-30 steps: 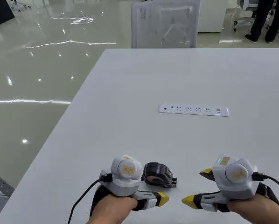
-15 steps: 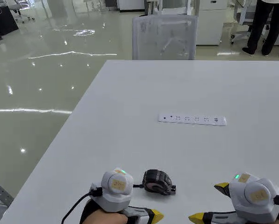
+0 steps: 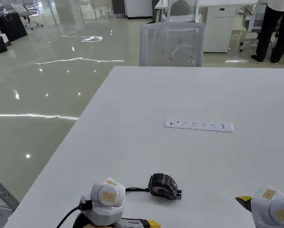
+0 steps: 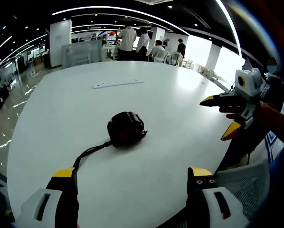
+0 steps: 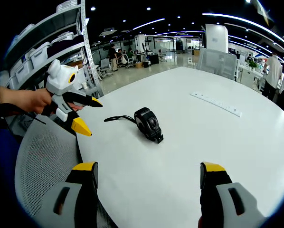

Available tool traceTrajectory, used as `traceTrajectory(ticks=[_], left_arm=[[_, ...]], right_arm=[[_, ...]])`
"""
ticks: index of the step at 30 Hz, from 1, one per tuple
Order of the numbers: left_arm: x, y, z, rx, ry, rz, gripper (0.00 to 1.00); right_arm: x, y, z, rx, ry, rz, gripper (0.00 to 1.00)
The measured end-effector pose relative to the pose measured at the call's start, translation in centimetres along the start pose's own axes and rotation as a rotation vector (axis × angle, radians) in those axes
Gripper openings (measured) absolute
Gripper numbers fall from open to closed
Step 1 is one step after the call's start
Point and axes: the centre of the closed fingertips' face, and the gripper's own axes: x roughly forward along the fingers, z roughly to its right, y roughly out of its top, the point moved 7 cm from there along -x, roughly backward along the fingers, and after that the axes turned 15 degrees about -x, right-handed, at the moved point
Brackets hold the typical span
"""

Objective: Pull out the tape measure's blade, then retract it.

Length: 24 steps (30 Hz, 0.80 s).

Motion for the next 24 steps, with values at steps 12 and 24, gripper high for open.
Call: traceTrajectory(ticks=[12,24], left_arm=[[-2.7,-1.1,1.7,0.022,-0.007,0.002,1.0],[-5.6,-0.9,0.0,0.007,-0.011,0.018,1.0]], right_arm=[[-2.9,0.2,-0.7,-0.019,0.003,0.029,0.91],[-4.9,0.4,-1.4,-0.008,-0.015,0.005,0.98]])
